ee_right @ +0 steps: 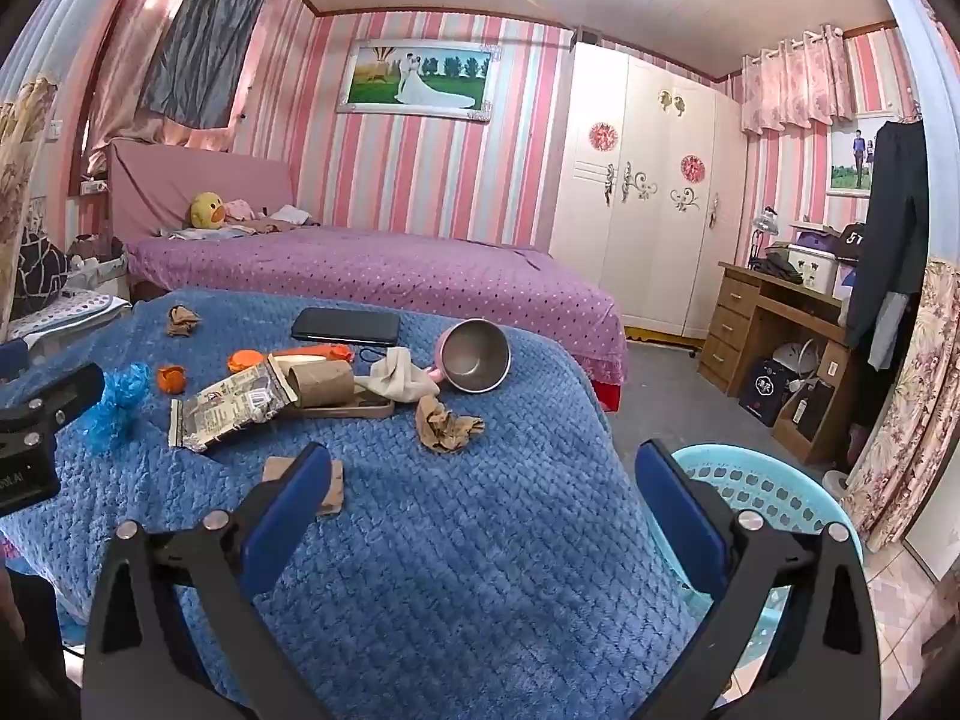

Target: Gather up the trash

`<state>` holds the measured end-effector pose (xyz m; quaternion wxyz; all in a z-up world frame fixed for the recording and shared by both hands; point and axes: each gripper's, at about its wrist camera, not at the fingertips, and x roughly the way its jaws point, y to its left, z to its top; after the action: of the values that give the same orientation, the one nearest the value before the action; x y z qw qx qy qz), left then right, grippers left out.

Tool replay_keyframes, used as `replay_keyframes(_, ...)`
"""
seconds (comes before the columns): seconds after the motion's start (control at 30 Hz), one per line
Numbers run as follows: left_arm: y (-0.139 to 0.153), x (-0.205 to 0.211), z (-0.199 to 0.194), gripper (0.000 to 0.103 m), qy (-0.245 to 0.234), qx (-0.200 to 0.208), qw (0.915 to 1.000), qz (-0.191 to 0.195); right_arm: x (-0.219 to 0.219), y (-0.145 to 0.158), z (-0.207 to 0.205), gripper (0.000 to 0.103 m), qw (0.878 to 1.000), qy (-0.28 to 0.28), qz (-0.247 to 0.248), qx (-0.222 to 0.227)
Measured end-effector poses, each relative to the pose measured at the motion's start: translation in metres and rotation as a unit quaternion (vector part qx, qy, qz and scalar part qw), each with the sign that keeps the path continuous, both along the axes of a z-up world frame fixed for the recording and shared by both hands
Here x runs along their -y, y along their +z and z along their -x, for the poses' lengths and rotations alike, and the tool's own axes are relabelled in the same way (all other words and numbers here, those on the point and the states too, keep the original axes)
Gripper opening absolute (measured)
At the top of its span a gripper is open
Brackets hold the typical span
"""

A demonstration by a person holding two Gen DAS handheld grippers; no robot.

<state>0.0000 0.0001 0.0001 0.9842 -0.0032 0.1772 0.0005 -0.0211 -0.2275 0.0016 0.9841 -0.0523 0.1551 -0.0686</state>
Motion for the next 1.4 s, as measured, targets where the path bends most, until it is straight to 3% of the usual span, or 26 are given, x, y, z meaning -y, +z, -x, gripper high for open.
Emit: replay_keyframes(1.4,-0.001,-0.0001,0.0008,0.098,0.002,-0.001,1.0,-0.003,-0.0034,0.0018,-0.0001,0.099,1.0,-0.003,0.011,-0.005)
